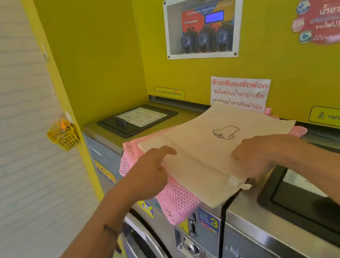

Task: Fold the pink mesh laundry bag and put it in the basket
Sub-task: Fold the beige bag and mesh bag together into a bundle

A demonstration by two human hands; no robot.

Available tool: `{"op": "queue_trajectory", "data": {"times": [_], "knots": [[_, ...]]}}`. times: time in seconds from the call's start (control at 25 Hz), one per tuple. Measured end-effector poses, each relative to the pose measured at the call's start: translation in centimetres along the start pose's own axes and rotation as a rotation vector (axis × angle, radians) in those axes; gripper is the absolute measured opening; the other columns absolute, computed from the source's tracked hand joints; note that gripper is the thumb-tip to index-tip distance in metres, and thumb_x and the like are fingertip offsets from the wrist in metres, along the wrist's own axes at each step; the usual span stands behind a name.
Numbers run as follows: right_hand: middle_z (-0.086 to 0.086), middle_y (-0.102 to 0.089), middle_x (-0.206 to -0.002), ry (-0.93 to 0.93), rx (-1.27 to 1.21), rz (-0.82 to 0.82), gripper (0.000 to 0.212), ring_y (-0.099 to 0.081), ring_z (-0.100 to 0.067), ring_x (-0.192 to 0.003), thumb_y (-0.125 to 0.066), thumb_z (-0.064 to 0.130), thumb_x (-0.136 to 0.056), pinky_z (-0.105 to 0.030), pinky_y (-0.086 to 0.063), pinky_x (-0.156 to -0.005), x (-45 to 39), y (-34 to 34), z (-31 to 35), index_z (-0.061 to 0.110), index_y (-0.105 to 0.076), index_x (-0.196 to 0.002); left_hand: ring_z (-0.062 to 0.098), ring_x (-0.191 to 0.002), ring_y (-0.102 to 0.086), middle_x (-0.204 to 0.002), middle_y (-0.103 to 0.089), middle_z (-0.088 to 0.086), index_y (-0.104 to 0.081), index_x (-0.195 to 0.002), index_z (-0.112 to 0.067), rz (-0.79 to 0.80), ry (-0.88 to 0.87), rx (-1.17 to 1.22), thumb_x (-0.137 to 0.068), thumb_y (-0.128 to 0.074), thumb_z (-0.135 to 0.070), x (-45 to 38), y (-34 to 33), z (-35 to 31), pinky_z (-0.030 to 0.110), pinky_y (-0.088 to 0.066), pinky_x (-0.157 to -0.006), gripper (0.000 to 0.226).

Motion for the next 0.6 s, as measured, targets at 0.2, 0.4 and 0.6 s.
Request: {"op": "queue_trajectory", "data": {"times": [0.2, 0.4, 0.6], "knots": [[-0.004, -0.049, -0.116, 0.331, -0.348, -0.184, 0.057, -0.053, -0.025, -0.104, -0.057, 0.033, -0.076, -0.039, -0.050, -0.083, 5.4, 0.5, 7.6, 0.019, -0.038, -0.128, 0.027, -0.148, -0.011, -0.161, -0.009, 0.004, -0.012, -0.152, -0.037, -0.131, -0.041, -0.445, -0.073, -0.055, 0.008, 4.4, -2.4, 4.1, 0.050, -0.024, -0.118, 0.100], [-0.016, -0.041, -0.129, 0.253, -0.109, -0.414, 0.073, -0.040, -0.034, -0.116, -0.065, 0.039, -0.079, -0.042, -0.038, -0.093, 4.6, -1.6, 13.7, 0.003, -0.035, -0.135, 0.038, -0.150, 0.007, -0.162, 0.019, 0.016, 0.025, -0.149, -0.036, -0.220, 0.037, -0.682, -0.067, -0.082, -0.018, 3.3, -4.9, 7.8, 0.061, -0.007, -0.118, 0.136], [-0.008, -0.052, -0.120, 0.294, -0.460, -0.606, 0.027, -0.047, -0.030, -0.116, -0.056, 0.010, -0.084, -0.033, -0.038, -0.079, 3.0, 0.1, 13.0, 0.010, -0.052, -0.111, 0.043, -0.148, -0.010, -0.162, -0.003, 0.025, 0.008, -0.153, -0.029, -0.354, 0.010, -0.705, -0.065, -0.082, -0.021, 1.7, -4.6, 8.0, 0.064, -0.019, -0.115, 0.126]]}}
Point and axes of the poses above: each hand's wrist, its own x-axis away from the middle knuckle, its own y-axis out of the back of the hand, z = x × y, the point moved 5 cm from there along -x, towards the middle knuckle
